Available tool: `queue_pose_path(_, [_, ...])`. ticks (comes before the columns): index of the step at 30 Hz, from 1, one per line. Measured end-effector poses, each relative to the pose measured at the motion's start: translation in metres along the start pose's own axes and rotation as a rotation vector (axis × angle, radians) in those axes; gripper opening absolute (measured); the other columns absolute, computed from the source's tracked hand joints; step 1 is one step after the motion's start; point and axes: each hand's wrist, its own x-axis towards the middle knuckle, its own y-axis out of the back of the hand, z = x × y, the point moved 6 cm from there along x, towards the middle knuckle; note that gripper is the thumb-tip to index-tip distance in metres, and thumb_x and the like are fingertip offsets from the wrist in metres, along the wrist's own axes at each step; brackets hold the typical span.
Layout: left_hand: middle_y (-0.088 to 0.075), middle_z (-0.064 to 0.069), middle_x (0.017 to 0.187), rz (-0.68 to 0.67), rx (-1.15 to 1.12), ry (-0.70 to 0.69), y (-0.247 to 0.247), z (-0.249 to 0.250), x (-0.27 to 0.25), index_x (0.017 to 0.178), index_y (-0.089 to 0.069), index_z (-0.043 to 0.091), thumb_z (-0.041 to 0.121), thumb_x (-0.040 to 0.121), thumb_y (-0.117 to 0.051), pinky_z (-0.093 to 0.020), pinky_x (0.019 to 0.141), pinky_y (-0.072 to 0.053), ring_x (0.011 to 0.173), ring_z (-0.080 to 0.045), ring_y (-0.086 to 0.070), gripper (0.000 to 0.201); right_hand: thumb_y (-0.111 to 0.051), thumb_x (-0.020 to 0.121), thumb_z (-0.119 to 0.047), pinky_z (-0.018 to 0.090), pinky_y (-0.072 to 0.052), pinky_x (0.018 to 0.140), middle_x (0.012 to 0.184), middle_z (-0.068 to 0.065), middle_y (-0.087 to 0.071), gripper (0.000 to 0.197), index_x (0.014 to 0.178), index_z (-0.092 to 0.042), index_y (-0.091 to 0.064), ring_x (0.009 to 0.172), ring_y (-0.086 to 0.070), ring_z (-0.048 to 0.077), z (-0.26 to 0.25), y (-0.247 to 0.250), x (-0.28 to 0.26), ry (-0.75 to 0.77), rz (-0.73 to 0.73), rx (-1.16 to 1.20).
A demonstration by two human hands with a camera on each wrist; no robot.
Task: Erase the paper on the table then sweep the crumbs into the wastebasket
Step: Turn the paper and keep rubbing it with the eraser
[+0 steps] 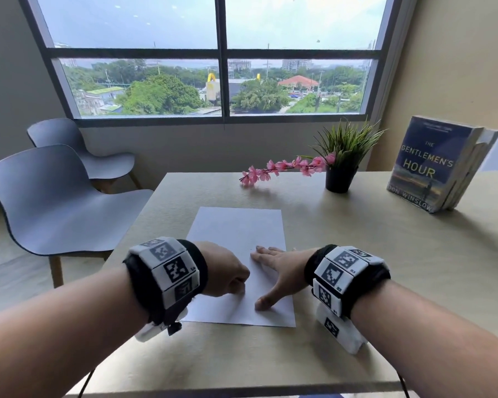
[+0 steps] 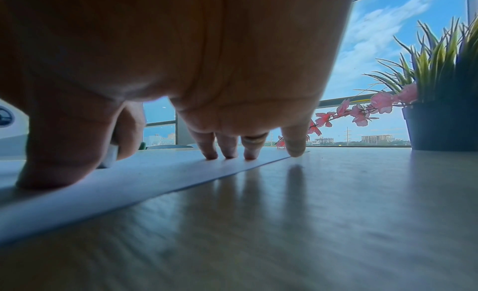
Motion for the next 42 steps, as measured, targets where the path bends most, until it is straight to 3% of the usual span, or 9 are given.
queue_pose_path(5, [-0.060, -0.004, 0.119, -0.012, 0.005, 0.060, 0.007, -0.008, 0.005, 0.116, -0.055, 0.019, 0.044, 0.098, -0.037, -0.030, 0.077, -0.036, 0.108, -0.027, -0.055, 0.035, -0.063, 0.075, -0.068, 0.042, -0.003, 0.121, 0.161, -0.013, 0.011, 0.112, 0.154, -0.028, 0.004, 0.147, 0.008, 0.005, 0.000, 0.000, -0.001, -0.008, -0.007, -0.015])
queue_pose_path(11, [-0.061, -0.003, 0.108, -0.013, 0.016, -0.010, 0.000, 0.005, -0.004, 0.108, -0.055, 0.022, 0.040, 0.098, -0.037, -0.031, 0.073, -0.038, 0.088, -0.022, -0.050, 0.028, -0.063, 0.074, -0.069, 0.042, -0.003, 0.121, 0.161, -0.013, 0.011, 0.113, 0.154, -0.028, 0.004, 0.147, 0.008, 0.004, 0.000, 0.000, 0.001, -0.009, -0.003, -0.015])
queue_pose_path(16, [-0.061, -0.002, 0.115, -0.015, -0.005, 0.054, 0.004, -0.013, -0.001, 0.112, -0.056, 0.021, 0.044, 0.098, -0.038, -0.029, 0.077, -0.036, 0.103, -0.024, -0.055, 0.032, -0.064, 0.073, -0.069, 0.041, -0.003, 0.121, 0.161, -0.013, 0.011, 0.113, 0.154, -0.028, 0.003, 0.147, 0.008, 0.004, 0.001, 0.000, 0.002, -0.009, -0.002, -0.004])
queue_pose_path(21, [-0.062, -0.005, 0.107, -0.012, -0.003, -0.012, -0.003, -0.002, -0.004, 0.107, -0.054, 0.020, 0.041, 0.098, -0.037, -0.030, 0.071, -0.034, 0.084, -0.020, -0.046, 0.029, -0.065, 0.074, -0.068, 0.040, -0.002, 0.121, 0.161, -0.014, 0.011, 0.113, 0.154, -0.029, 0.004, 0.147, 0.008, 0.004, 0.002, -0.001, 0.001, -0.008, -0.007, 0.000])
queue_pose_path(27, [-0.060, -0.001, 0.118, 0.003, -0.020, 0.115, 0.000, -0.029, 0.000, 0.114, -0.055, 0.021, 0.046, 0.098, -0.036, -0.029, 0.077, -0.037, 0.106, -0.024, -0.055, 0.035, -0.064, 0.074, -0.068, 0.042, -0.002, 0.121, 0.161, -0.014, 0.011, 0.112, 0.154, -0.029, 0.004, 0.147, 0.008, 0.005, 0.001, 0.000, 0.001, -0.020, -0.007, -0.006])
queue_pose_path(32, [-0.061, -0.002, 0.112, -0.004, -0.012, 0.048, -0.006, -0.019, 0.000, 0.108, -0.055, 0.021, 0.044, 0.097, -0.037, -0.029, 0.074, -0.037, 0.099, -0.024, -0.055, 0.031, -0.064, 0.074, -0.068, 0.043, -0.003, 0.121, 0.161, -0.013, 0.011, 0.113, 0.154, -0.029, 0.004, 0.147, 0.008, 0.005, 0.001, 0.001, 0.001, -0.018, -0.014, -0.011])
queue_pose_path(38, [-0.060, -0.004, 0.118, -0.001, -0.006, 0.133, -0.001, -0.039, 0.006, 0.115, -0.055, 0.018, 0.045, 0.098, -0.036, -0.029, 0.076, -0.037, 0.106, -0.026, -0.055, 0.037, -0.064, 0.075, -0.067, 0.043, -0.002, 0.121, 0.161, -0.012, 0.011, 0.111, 0.154, -0.028, 0.003, 0.148, 0.008, 0.005, 0.000, 0.001, -0.001, -0.016, -0.002, -0.011])
queue_pose_path(42, [-0.061, -0.004, 0.115, 0.007, 0.018, 0.070, -0.004, -0.025, 0.006, 0.111, -0.055, 0.019, 0.040, 0.098, -0.037, -0.030, 0.076, -0.037, 0.104, -0.027, -0.055, 0.031, -0.065, 0.075, -0.067, 0.042, -0.002, 0.121, 0.161, -0.012, 0.011, 0.112, 0.154, -0.027, 0.004, 0.148, 0.008, 0.006, 0.001, 0.001, 0.000, -0.018, -0.003, -0.008])
